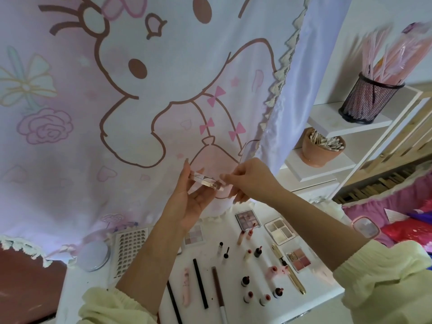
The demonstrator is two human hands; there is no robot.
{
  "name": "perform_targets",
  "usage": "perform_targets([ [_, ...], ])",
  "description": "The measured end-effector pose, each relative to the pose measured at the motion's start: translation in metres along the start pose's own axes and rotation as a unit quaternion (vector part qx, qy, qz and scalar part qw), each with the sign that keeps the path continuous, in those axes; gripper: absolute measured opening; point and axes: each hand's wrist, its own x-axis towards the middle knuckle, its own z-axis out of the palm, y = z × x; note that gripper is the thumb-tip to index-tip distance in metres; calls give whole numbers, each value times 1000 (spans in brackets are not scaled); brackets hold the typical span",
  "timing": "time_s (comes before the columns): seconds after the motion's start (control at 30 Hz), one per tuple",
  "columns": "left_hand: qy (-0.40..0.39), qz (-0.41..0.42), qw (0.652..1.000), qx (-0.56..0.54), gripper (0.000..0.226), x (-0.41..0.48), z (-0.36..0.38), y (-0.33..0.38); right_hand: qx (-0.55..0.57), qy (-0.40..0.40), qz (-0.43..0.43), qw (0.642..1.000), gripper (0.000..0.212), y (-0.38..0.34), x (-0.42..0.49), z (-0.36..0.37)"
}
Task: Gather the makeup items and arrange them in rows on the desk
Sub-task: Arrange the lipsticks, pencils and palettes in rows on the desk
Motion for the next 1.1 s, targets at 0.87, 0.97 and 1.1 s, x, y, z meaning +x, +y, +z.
perform_targets([
  [0.87, 16, -64, 996, 61, 56, -3, 9, 0, -225, -103, -259, 934, 48, -3, 8, 3],
  [0.97, 8, -69, 996, 57, 67, -2, 9, 0, -246, -89, -269, 927, 11, -6, 4, 5],
  [1.1, 0, -69, 996, 51, 66, -1, 9, 3, -251, -49, -286, 924, 8, -6, 0, 11],
])
